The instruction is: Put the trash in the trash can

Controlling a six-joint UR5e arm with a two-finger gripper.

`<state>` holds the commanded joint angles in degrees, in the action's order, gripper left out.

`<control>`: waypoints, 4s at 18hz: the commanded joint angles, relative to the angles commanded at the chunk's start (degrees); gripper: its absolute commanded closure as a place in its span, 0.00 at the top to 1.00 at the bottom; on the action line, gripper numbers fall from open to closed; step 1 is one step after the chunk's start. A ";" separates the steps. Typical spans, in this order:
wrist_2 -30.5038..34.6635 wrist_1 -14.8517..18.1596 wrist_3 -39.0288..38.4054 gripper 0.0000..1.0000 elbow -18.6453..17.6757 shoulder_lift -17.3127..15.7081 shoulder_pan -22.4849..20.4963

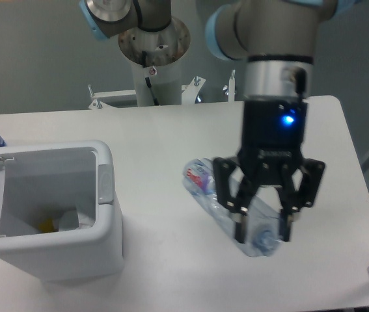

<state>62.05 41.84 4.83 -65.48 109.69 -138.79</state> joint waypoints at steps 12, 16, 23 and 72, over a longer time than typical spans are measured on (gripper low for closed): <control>0.18 -0.79 3.95 0.48 -3.34 -0.27 12.66; 0.09 -3.77 5.71 0.48 -4.40 0.26 14.24; 0.09 -4.04 7.55 0.48 -7.64 1.14 16.27; 31.99 15.91 53.00 1.00 -14.68 -6.16 -7.37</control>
<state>94.04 57.74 57.83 -80.16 103.54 -146.16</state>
